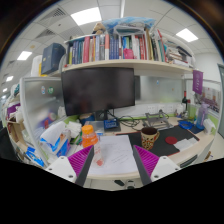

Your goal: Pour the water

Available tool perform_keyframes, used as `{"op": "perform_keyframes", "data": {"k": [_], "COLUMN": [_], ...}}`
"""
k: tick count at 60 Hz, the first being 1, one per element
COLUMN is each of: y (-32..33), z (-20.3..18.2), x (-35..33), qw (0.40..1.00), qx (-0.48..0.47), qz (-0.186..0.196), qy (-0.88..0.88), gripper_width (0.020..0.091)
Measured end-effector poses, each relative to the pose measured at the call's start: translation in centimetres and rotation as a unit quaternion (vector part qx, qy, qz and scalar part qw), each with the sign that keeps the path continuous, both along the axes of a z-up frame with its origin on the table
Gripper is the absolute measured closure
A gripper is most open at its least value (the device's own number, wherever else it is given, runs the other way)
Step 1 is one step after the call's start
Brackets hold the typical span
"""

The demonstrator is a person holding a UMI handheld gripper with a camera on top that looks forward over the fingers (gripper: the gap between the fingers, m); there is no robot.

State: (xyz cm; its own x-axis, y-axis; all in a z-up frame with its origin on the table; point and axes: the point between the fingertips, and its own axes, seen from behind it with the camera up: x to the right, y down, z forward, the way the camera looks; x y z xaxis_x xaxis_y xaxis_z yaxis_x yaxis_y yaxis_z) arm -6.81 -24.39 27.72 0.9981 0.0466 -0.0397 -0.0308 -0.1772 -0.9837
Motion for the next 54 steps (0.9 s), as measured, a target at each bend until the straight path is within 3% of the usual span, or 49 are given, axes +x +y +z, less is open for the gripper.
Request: {"op": "perform_keyframes", "data": {"k": [3,8,41,45,49,54], "y": [0.2,1.9,14.8,15.1,15.2,15.0], "z": [-6.0,-8.6,-14.2,-14.2,-14.3,-14.4], "x": [-5.1,-8.1,-12.8,-12.4,-12.5,-13.1], "qw": [1.0,0.998,0.998,0.997,0.996,0.996], "qx": [-0.007,-0.006,0.031,0.041,0.045,0.04], "qz": [0.009,0.02,0.015,0.007,0.007,0.021], "qy": [-0.022,-0.054,-0.055,-0.072,-0.077,-0.075], "gripper_width": [0.0304,0.0297,0.0312,0.0385,0.0576,0.0614]}}
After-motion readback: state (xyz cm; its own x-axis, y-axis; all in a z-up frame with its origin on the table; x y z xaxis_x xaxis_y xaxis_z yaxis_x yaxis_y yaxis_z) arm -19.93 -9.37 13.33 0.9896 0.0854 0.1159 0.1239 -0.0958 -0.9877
